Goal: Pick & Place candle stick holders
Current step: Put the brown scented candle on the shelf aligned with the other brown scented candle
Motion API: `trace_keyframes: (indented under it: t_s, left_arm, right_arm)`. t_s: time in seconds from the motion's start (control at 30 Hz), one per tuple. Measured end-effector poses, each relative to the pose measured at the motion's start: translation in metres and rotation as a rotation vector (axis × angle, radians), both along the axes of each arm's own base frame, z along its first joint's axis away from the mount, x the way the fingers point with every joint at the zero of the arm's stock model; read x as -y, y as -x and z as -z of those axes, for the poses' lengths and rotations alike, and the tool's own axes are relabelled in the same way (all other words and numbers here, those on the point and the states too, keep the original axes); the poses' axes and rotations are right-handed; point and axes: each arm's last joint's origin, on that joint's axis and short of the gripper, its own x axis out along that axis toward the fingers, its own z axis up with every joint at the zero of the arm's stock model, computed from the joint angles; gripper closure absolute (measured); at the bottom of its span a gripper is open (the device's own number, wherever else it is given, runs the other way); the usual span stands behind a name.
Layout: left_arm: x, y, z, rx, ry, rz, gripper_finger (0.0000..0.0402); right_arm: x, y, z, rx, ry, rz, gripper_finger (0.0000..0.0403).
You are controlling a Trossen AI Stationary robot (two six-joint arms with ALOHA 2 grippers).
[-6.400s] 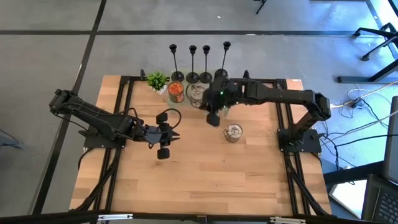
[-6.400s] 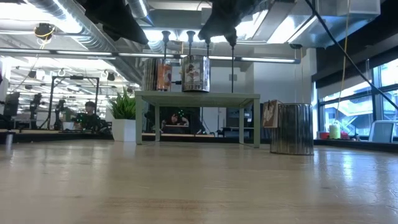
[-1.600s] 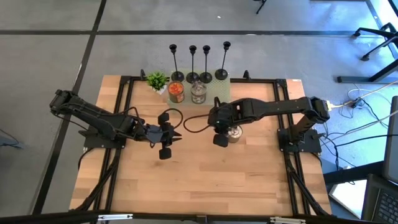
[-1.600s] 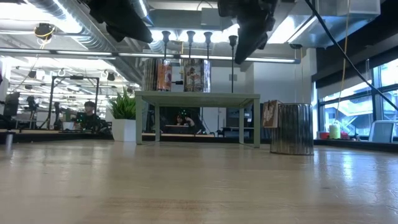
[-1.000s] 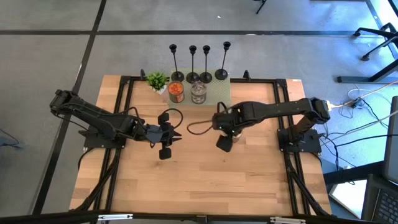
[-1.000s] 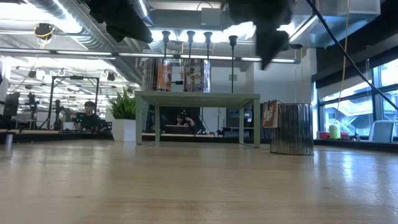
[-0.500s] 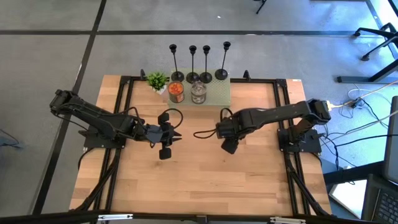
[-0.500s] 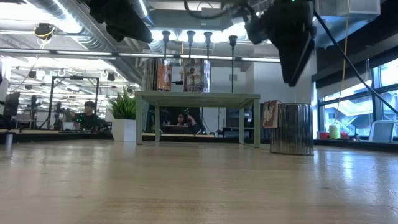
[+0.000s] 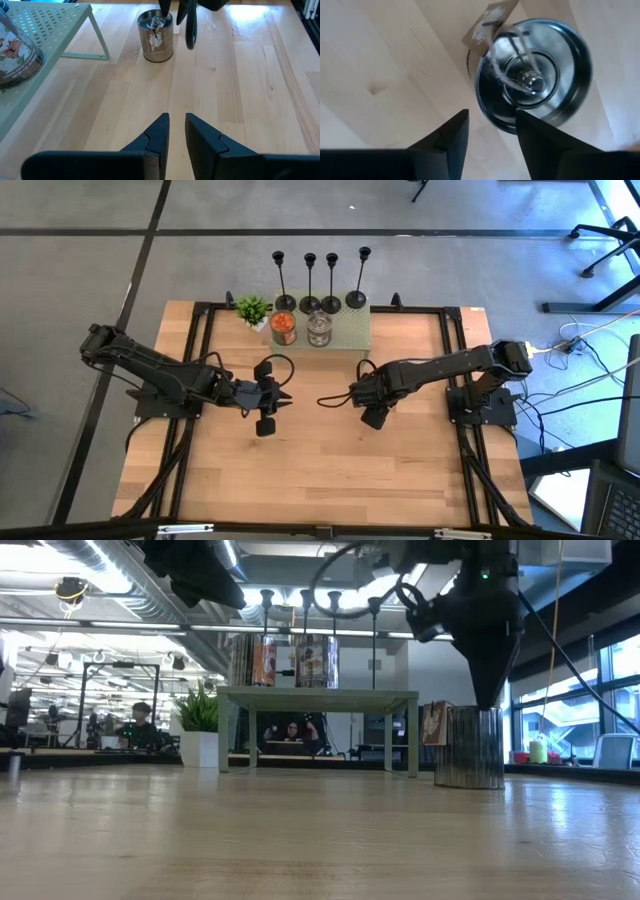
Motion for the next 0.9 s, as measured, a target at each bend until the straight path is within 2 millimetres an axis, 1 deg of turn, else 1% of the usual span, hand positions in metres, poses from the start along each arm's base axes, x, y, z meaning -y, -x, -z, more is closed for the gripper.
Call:
trace_keyframes:
  t_s: [0.17, 0.3, 0.43, 0.7, 0.77, 0.9]
  left_arm:
    - [0.0, 0.0, 0.0, 0.0, 0.0, 0.0, 0.0343]
    - [0.0, 0.0, 0.0, 0.0, 0.0, 0.0, 0.0343]
    - [0.0, 0.0, 0.0, 0.0, 0.0, 0.0, 0.0343]
    - [-0.0001, 0.0, -0.0001, 0.0, 0.0, 0.0, 0.0343]
    - [-0.0001, 0.0, -0.0001, 0.0, 0.0, 0.0, 0.0343]
    - [0.0, 0.0001, -0.0001, 0.0, 0.0, 0.0, 0.0343]
  right_arm:
    - [0.0005, 0.0026, 0.008, -0.017, 0.006, -0.094, 0.0238]
    - [0.0011, 0.0023, 0.0091, -0.017, 0.033, -0.185, 0.0246]
    - [0.0016, 0.0017, 0.0094, -0.022, 0.046, -0.25, 0.0273]
    - [0.0015, 0.0006, 0.0093, -0.014, 0.054, -0.273, 0.0353]
    - [0.0012, 0.0005, 0.0094, -0.013, 0.044, -0.272, 0.0363]
    - [0.0, -0.0009, 0.0072, -0.008, 0.003, -0.274, 0.0367]
